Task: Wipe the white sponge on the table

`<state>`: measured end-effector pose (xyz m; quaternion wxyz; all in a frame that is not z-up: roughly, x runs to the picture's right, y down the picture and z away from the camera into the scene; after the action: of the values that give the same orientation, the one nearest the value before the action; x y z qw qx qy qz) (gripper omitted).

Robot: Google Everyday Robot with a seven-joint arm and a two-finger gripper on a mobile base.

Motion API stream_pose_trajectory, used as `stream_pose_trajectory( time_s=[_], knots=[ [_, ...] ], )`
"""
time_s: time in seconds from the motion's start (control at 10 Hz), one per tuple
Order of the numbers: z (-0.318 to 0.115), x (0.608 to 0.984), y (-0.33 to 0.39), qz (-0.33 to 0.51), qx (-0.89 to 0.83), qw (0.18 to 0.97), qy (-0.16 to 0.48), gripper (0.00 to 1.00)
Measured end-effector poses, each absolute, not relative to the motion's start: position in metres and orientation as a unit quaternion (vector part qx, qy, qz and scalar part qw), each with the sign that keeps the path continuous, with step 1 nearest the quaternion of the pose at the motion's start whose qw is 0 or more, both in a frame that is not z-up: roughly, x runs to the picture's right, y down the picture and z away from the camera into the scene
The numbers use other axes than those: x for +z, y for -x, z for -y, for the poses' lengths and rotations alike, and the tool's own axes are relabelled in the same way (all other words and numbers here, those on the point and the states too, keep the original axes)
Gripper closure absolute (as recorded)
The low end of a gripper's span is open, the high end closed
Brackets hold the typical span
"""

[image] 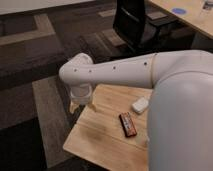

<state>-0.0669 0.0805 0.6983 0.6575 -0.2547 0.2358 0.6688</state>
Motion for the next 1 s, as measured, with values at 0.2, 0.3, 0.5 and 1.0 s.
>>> stream_pose_trajectory(
  time_s=[0.2, 0.3, 0.5, 1.0],
  knots=[
    [-0.067, 0.704, 0.039, -0.235, 0.682, 0.642, 0.26, 0.35],
    [-0.063, 0.707, 0.031, -0.236, 0.685, 0.638, 0.261, 0.35],
    [-0.055, 0.719, 0.005, -0.245, 0.694, 0.625, 0.26, 0.35],
    [-0.039, 0.763, -0.093, -0.245, 0.766, 0.548, 0.23, 0.35]
  ],
)
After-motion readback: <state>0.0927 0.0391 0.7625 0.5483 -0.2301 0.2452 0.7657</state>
